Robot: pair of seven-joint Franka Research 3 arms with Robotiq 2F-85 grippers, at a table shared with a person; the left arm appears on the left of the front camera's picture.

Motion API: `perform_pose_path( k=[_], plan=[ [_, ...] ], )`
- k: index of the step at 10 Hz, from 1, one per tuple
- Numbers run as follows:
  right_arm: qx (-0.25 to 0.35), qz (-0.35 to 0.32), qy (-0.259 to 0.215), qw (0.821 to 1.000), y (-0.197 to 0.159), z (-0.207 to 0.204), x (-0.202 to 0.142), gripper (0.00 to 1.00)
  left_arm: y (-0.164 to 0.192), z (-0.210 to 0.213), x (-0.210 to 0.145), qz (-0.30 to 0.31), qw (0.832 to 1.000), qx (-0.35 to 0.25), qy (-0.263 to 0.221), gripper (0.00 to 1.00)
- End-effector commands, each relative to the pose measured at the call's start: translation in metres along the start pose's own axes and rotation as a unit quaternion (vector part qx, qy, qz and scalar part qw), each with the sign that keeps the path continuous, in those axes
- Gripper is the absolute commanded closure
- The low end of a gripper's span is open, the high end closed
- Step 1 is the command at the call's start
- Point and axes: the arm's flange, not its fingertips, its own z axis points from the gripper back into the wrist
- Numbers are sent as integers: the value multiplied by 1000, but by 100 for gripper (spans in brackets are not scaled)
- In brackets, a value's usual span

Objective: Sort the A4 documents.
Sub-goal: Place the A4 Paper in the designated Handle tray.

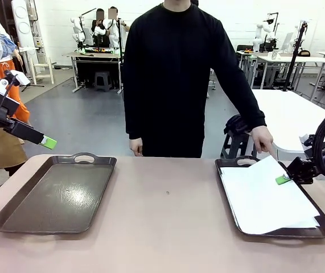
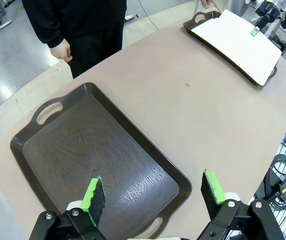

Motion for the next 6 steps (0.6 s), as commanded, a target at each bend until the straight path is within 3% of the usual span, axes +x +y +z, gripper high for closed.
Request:
perform_pose_path(
  k=[1,6],
  plan=[
    [-40,-3,5,999,5,5,-7,99,3,0,-2,-3,1000,-7,-4,0],
    [-125,-9,14,992,2,1,-12,99,3,0,-2,-3,1000,-7,-4,0]
  ],
)
